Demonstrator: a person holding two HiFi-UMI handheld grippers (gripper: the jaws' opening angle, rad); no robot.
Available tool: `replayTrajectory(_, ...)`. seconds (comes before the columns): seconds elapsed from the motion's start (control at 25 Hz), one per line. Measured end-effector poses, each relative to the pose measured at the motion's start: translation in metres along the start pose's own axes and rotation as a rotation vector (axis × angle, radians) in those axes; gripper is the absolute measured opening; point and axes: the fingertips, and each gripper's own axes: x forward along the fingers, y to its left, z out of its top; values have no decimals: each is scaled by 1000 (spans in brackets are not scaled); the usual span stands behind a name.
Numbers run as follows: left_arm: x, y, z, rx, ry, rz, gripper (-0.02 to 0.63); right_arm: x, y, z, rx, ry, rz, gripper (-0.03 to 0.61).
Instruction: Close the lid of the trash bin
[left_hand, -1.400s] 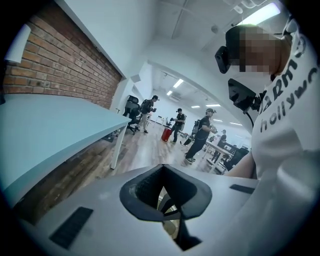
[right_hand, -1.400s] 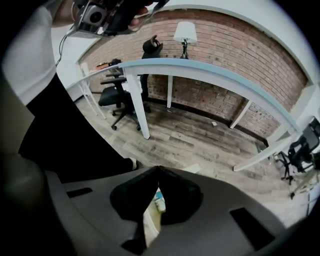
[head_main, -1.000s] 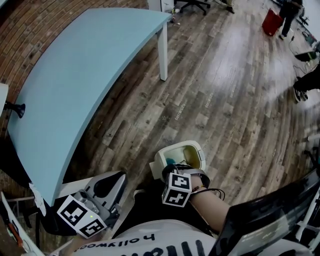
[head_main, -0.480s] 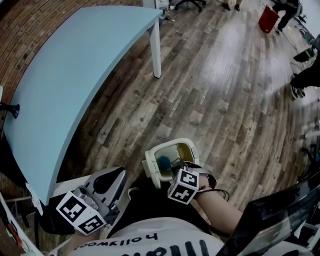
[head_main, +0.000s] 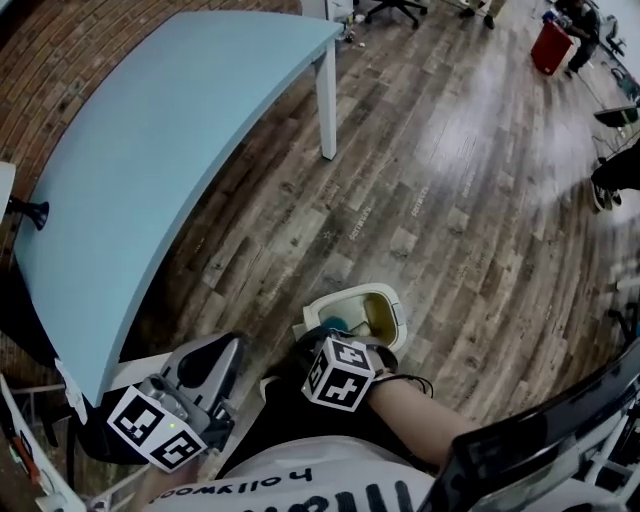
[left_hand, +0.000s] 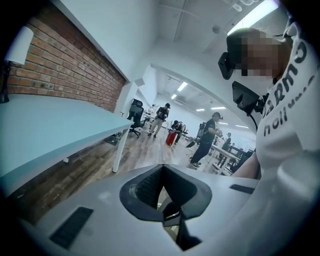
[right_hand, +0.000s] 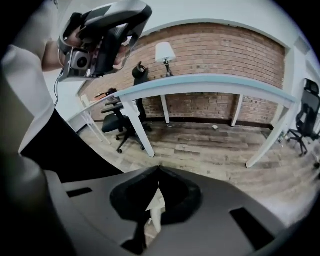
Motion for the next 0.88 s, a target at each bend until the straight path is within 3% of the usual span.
replayTrajectory(0.24, -7, 8, 2, 12, -13, 23, 6, 11, 5, -1, -6, 32, 41, 8)
replayTrajectory(0.56, -13, 16, 1, -6, -16, 38, 6, 18, -3, -41, -43, 189, 15, 8)
replayTrajectory(0.88, -6, 19, -1, -15, 3, 21, 6, 5, -24, -96, 63, 289, -28, 8)
